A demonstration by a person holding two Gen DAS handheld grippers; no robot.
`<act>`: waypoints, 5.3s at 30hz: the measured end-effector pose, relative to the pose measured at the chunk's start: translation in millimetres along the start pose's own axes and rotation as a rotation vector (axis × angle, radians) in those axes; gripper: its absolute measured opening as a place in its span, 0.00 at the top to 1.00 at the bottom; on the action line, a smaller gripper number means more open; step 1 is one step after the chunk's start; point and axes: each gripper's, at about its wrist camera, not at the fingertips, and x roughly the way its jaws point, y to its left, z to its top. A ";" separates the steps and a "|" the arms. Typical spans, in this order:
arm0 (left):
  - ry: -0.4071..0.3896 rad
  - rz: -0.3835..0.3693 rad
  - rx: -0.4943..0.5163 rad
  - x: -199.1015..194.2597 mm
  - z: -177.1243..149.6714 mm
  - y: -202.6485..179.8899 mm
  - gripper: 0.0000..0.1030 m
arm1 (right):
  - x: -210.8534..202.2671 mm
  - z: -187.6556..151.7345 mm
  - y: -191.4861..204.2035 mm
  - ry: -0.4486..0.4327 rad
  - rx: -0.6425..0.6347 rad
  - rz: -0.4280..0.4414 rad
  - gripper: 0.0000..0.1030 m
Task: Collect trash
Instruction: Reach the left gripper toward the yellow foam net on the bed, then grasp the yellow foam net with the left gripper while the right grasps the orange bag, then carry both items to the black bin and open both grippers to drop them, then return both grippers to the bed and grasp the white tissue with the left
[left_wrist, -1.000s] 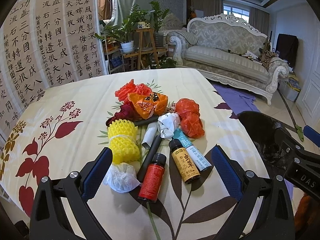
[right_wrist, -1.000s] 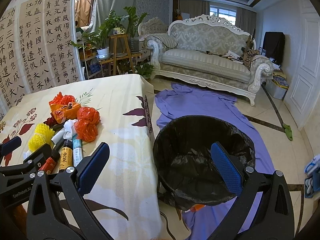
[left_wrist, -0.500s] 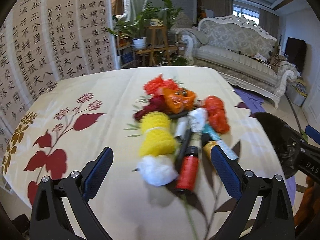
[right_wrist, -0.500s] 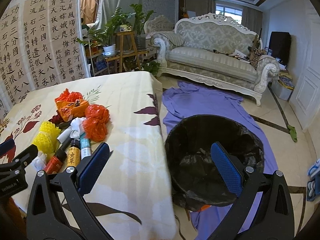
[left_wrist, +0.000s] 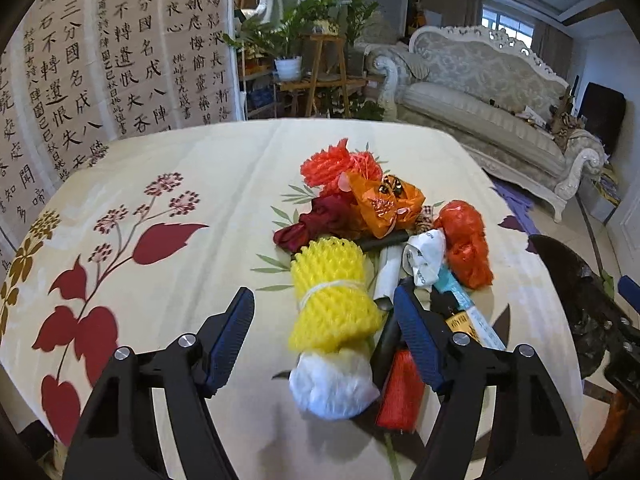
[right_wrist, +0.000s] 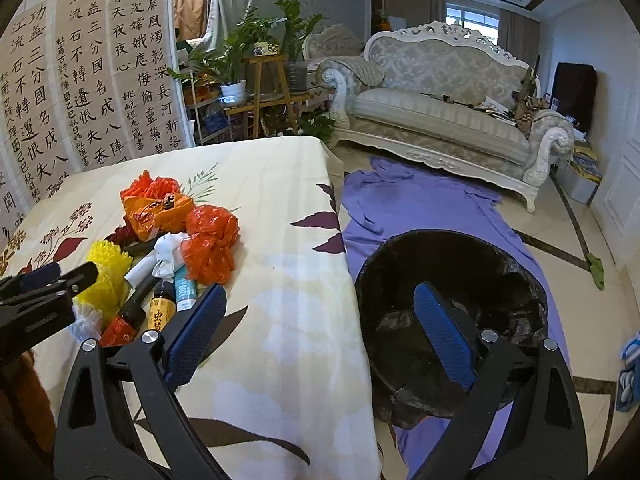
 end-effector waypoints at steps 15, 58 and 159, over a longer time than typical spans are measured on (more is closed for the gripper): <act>0.006 -0.045 -0.006 7.5 3.4 14.7 0.58 | 30.4 23.2 40.1 0.025 -0.058 0.095 0.24; -0.043 -0.007 -0.057 -7.4 -10.0 29.2 0.58 | 69.5 16.3 50.8 0.159 -0.041 0.180 0.57; -0.120 -0.026 0.128 -23.2 -10.9 -69.8 0.28 | 12.9 -5.6 -57.1 -0.001 0.134 -0.019 0.54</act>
